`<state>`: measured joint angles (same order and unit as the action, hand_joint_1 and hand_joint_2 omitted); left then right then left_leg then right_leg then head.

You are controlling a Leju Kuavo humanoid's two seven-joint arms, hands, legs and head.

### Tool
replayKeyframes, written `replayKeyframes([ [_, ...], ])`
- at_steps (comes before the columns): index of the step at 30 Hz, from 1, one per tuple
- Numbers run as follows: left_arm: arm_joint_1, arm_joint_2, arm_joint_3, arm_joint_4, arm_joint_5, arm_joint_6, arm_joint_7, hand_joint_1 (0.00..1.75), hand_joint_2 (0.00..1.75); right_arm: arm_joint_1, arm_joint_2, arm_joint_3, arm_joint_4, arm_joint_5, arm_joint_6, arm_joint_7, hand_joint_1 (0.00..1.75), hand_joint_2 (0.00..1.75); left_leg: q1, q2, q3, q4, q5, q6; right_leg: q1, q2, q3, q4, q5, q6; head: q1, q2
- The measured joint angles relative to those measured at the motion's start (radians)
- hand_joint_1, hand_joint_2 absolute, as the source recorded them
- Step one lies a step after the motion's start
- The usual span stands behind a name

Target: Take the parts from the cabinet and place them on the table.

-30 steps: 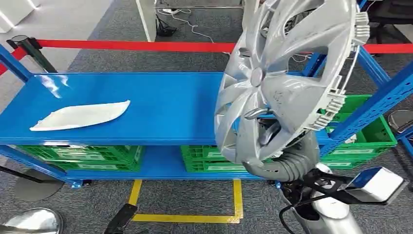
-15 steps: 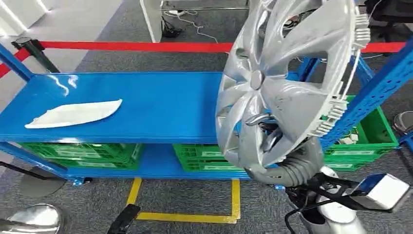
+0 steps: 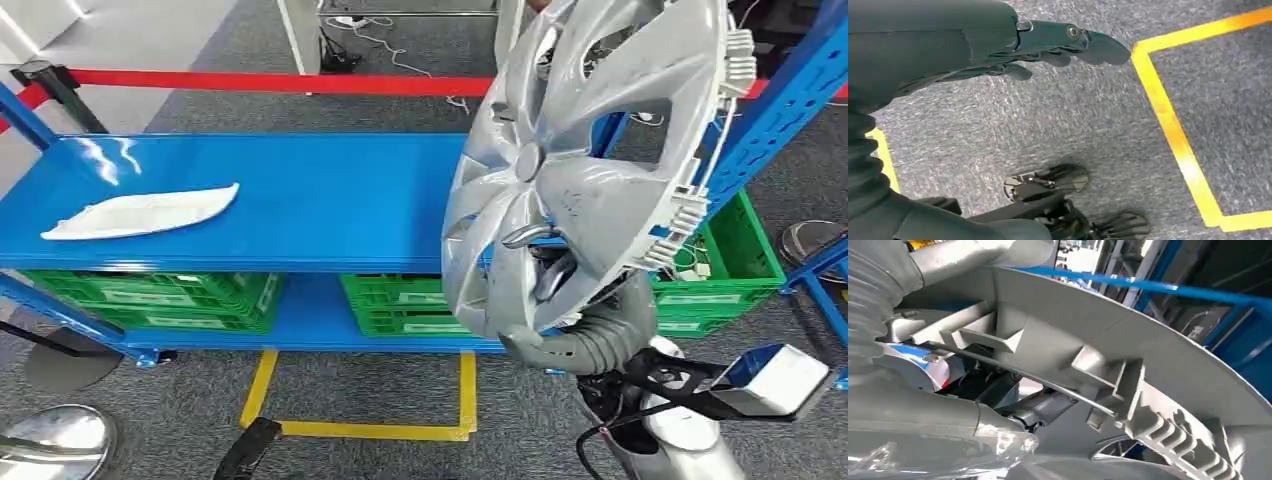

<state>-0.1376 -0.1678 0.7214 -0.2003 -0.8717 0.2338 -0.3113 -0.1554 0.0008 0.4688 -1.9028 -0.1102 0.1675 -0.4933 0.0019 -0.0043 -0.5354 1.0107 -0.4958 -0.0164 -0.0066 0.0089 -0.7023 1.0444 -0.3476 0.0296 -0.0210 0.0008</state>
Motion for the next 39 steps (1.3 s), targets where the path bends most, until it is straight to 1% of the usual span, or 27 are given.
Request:
replayKeyframes([
  [2, 0.006, 0.001, 0.0, 0.0, 0.0, 0.001, 0.0, 0.0, 1.75, 0.0, 0.0, 0.001, 0.0, 0.0, 0.003, 0.0, 1.75, 1.75, -0.002, -0.002, -0.009, -0.003, 0.018, 0.012, -0.003, -0.001, 0.0, -0.016, 0.021, 0.012, 0.0, 0.0],
  [3, 0.007, 0.0, 0.001, 0.0, 0.001, 0.001, 0.0, 0.0, 1.75, -0.001, 0.0, 0.001, 0.0, 0.0, 0.004, 0.0, 1.75, 1.75, 0.004, 0.001, -0.015, -0.006, 0.03, 0.017, -0.004, -0.001, -0.008, -0.014, 0.02, 0.017, 0.0, 0.0],
  [4, 0.007, 0.001, 0.001, 0.0, 0.002, 0.001, 0.001, 0.0, 1.75, -0.001, 0.0, 0.002, 0.0, 0.0, 0.004, 0.0, 1.75, 1.75, 0.006, 0.001, -0.026, -0.006, 0.04, 0.021, -0.004, -0.003, -0.025, 0.01, -0.026, 0.022, 0.002, 0.0],
  [5, 0.007, 0.0, 0.001, 0.0, 0.002, 0.001, 0.0, 0.0, 1.75, -0.003, 0.0, 0.002, 0.0, -0.001, 0.004, 0.001, 1.75, 1.75, 0.006, 0.002, -0.035, -0.006, 0.049, 0.027, -0.003, -0.002, -0.039, 0.068, -0.087, 0.025, 0.005, 0.0],
  [7, 0.007, 0.0, 0.001, 0.0, 0.002, 0.001, 0.001, 0.0, 1.75, -0.005, 0.0, 0.001, 0.0, -0.001, 0.004, 0.001, 1.75, 1.75, 0.005, 0.002, -0.058, -0.005, 0.066, 0.029, -0.003, -0.002, -0.078, 0.232, -0.188, 0.03, 0.008, 0.0],
  [8, 0.008, 0.0, 0.001, 0.0, 0.002, 0.001, 0.002, 0.0, 1.75, -0.005, 0.0, 0.001, 0.0, -0.001, 0.004, 0.001, 1.75, 1.75, 0.003, 0.002, -0.07, -0.005, 0.075, 0.029, -0.003, -0.002, -0.083, 0.285, -0.209, 0.03, 0.007, 0.0],
  [9, 0.009, 0.0, 0.002, 0.0, 0.002, 0.001, 0.002, 0.0, 1.75, -0.005, -0.001, 0.001, 0.0, -0.001, 0.004, 0.001, 1.75, 1.75, 0.003, 0.002, -0.08, -0.004, 0.083, 0.029, -0.002, -0.002, -0.07, 0.293, -0.207, 0.029, 0.008, 0.0],
  [10, 0.01, 0.0, 0.002, 0.0, 0.003, 0.002, 0.002, 0.0, 1.75, -0.005, -0.001, 0.001, 0.0, -0.001, 0.004, 0.001, 1.75, 1.75, 0.002, 0.002, -0.09, -0.004, 0.091, 0.028, -0.002, -0.002, -0.03, 0.256, -0.187, 0.026, 0.007, 0.0],
  [12, 0.01, 0.0, 0.002, 0.0, 0.003, 0.002, 0.002, 0.0, 1.75, -0.008, -0.001, 0.001, 0.0, -0.001, 0.005, 0.002, 1.75, 1.75, 0.002, 0.001, -0.104, -0.004, 0.105, 0.023, 0.001, -0.002, 0.096, 0.095, -0.138, 0.017, 0.007, 0.0],
  [14, 0.008, -0.001, 0.002, 0.0, 0.006, 0.002, 0.002, 0.0, 1.75, -0.02, -0.001, 0.002, 0.0, -0.003, 0.005, 0.003, 1.75, 1.75, -0.001, 0.002, -0.112, -0.003, 0.116, 0.013, 0.009, -0.003, 0.176, -0.018, -0.161, 0.007, 0.007, 0.0],
  [17, 0.007, -0.002, 0.003, 0.0, 0.011, 0.0, 0.006, 0.0, 1.75, -0.024, -0.001, -0.001, 0.0, -0.009, 0.006, 0.003, 1.75, 1.75, 0.008, 0.003, -0.114, -0.013, 0.142, -0.009, 0.018, 0.0, 0.158, -0.013, -0.144, -0.013, 0.011, 0.0],
  [18, 0.007, -0.002, 0.003, 0.0, 0.012, 0.0, 0.008, 0.0, 1.75, -0.027, -0.001, -0.004, 0.0, -0.01, 0.006, 0.005, 1.75, 1.75, 0.005, 0.001, -0.116, -0.015, 0.148, -0.017, 0.011, -0.003, 0.148, -0.031, -0.129, -0.022, 0.014, 0.0],
  [19, 0.007, 0.002, 0.003, 0.0, 0.012, 0.0, 0.008, 0.0, 1.75, -0.032, -0.001, -0.005, 0.001, -0.01, 0.006, 0.005, 1.75, 1.75, 0.007, 0.001, -0.123, -0.011, 0.131, -0.02, 0.007, -0.007, 0.154, -0.033, -0.118, -0.027, 0.014, 0.0],
  [21, 0.005, 0.001, 0.004, 0.0, 0.012, 0.0, 0.008, 0.0, 1.75, -0.038, -0.001, -0.007, 0.003, -0.011, 0.004, 0.005, 1.75, 1.75, 0.008, 0.001, -0.162, 0.101, 0.017, -0.028, 0.006, -0.006, 0.13, -0.037, -0.095, -0.038, 0.006, 0.0],
  [23, 0.005, 0.002, 0.006, 0.0, 0.014, 0.0, 0.008, 0.0, 1.75, -0.038, -0.001, -0.012, 0.006, -0.011, 0.003, 0.005, 1.75, 1.75, 0.009, 0.001, -0.199, 0.243, -0.057, -0.034, 0.006, -0.007, 0.105, -0.037, -0.078, -0.036, 0.007, 0.0],
  [24, 0.006, 0.002, 0.007, 0.0, 0.014, 0.0, 0.008, 0.0, 1.75, -0.037, -0.001, -0.015, 0.007, -0.011, 0.003, 0.005, 1.75, 1.75, 0.009, 0.001, -0.196, 0.266, -0.055, -0.035, 0.006, -0.007, 0.094, -0.037, -0.068, -0.035, 0.006, 0.0],
  [25, 0.006, 0.003, 0.007, 0.0, 0.014, 0.002, 0.008, 0.0, 1.75, -0.037, -0.002, -0.015, 0.008, -0.011, 0.003, 0.006, 1.75, 1.75, 0.009, 0.002, -0.176, 0.255, -0.034, -0.035, 0.006, -0.007, 0.082, -0.036, -0.059, -0.034, 0.006, 0.0],
  [26, 0.005, 0.003, 0.007, 0.0, 0.014, 0.004, 0.008, 0.0, 1.75, -0.037, -0.002, -0.016, 0.008, -0.011, 0.003, 0.006, 1.75, 1.75, 0.01, 0.002, -0.14, 0.209, -0.003, -0.034, 0.006, -0.006, 0.07, -0.036, -0.049, -0.032, 0.006, 0.0],
  [27, 0.003, 0.003, 0.007, 0.0, 0.014, 0.005, 0.008, 0.0, 1.75, -0.037, -0.002, -0.018, 0.008, -0.012, 0.003, 0.006, 1.75, 1.75, 0.01, 0.002, -0.082, 0.13, 0.029, -0.032, 0.006, -0.006, 0.058, -0.035, -0.039, -0.028, 0.006, 0.0],
  [28, 0.001, 0.003, 0.007, 0.0, 0.013, 0.006, 0.008, 0.0, 1.75, -0.037, -0.002, -0.02, 0.008, -0.012, 0.003, 0.006, 1.75, 1.75, 0.01, 0.002, -0.023, 0.051, 0.038, -0.031, 0.005, -0.005, 0.051, -0.033, -0.032, -0.023, 0.006, 0.0],
  [29, -0.003, 0.003, 0.007, 0.0, 0.013, 0.006, 0.008, 0.0, 1.75, -0.037, -0.002, -0.021, 0.008, -0.012, 0.003, 0.006, 1.75, 1.75, 0.006, 0.001, 0.023, -0.017, 0.013, -0.028, 0.011, -0.006, 0.041, -0.032, -0.027, -0.016, 0.006, 0.0],
  [30, -0.005, 0.002, 0.007, 0.0, 0.012, 0.007, 0.008, 0.0, 1.75, -0.038, -0.002, -0.024, 0.008, -0.012, 0.003, 0.006, 1.75, 1.75, 0.005, -0.004, 0.016, -0.028, 0.015, -0.015, 0.01, -0.008, 0.038, -0.033, -0.017, -0.01, 0.009, 0.0],
  [31, -0.004, 0.002, 0.007, 0.0, 0.011, 0.007, 0.008, 0.0, 1.75, -0.037, -0.002, -0.026, 0.008, -0.012, 0.001, 0.005, 1.75, 1.75, 0.003, -0.004, 0.011, -0.032, 0.019, -0.01, 0.01, -0.008, 0.035, -0.034, -0.008, -0.005, 0.008, 0.0],
  [33, 0.002, 0.002, 0.007, 0.0, 0.009, 0.006, 0.008, 0.0, 1.75, -0.029, -0.003, -0.028, 0.008, -0.012, 0.001, 0.005, 1.75, 1.75, 0.001, -0.003, 0.002, -0.036, 0.035, 0.009, 0.005, -0.007, 0.033, -0.045, 0.009, 0.008, 0.007, 0.0],
  [34, 0.003, 0.002, 0.007, 0.0, 0.008, 0.005, 0.008, 0.0, 1.75, -0.025, -0.005, -0.03, 0.008, -0.012, 0.0, 0.005, 1.75, 1.75, 0.004, 0.0, -0.003, -0.037, 0.042, 0.017, 0.003, -0.006, 0.024, -0.038, -0.005, 0.011, 0.006, 0.0],
  [36, 0.002, 0.002, 0.007, 0.0, 0.001, 0.003, 0.008, 0.0, 1.75, -0.019, -0.008, -0.033, 0.008, -0.011, 0.0, 0.005, 1.75, 1.75, 0.003, 0.001, -0.017, -0.037, 0.056, 0.029, 0.003, -0.007, -0.008, 0.062, -0.11, 0.02, 0.015, 0.0],
  [39, 0.002, 0.002, 0.007, 0.0, 0.001, 0.003, 0.008, 0.0, 1.75, -0.019, -0.008, -0.033, 0.008, -0.011, 0.0, 0.005, 1.75, 1.75, 0.003, 0.001, -0.017, -0.037, 0.056, 0.029, 0.003, -0.007, -0.008, 0.062, -0.11, 0.02, 0.015, 0.0],
])
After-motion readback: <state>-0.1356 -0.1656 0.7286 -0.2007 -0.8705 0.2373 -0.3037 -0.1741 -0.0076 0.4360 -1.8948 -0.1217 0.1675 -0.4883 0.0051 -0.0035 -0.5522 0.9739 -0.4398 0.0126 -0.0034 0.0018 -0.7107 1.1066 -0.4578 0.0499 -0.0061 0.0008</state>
